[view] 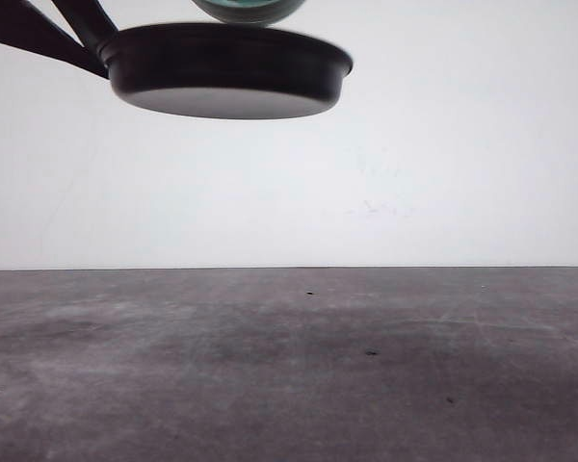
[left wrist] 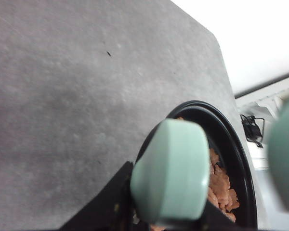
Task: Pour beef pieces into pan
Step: 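Lift the bowl above the pan and tip the beef cubes in, then lower the empty bowl onto the table and open the right gripper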
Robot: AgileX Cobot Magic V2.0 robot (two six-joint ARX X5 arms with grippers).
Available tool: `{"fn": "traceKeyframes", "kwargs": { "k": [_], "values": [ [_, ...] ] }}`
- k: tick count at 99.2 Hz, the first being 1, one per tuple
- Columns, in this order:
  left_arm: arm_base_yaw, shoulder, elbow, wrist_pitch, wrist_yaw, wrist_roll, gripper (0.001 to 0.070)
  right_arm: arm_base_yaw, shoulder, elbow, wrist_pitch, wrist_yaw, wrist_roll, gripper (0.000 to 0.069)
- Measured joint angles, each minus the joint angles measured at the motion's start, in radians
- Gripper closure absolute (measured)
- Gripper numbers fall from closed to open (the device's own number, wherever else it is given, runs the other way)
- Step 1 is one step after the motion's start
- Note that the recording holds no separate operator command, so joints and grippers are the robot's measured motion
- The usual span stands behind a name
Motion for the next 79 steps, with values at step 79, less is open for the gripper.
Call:
{"fn": "traceKeyframes", "kwargs": {
  "k": [79],
  "values": [
    [0.006,0.005,0.0,0.008,-0.007,0.029,0.0655,-0.888,0.232,-0.155,-0.578,-0.742,0.769,0.0677]
  ]
}}
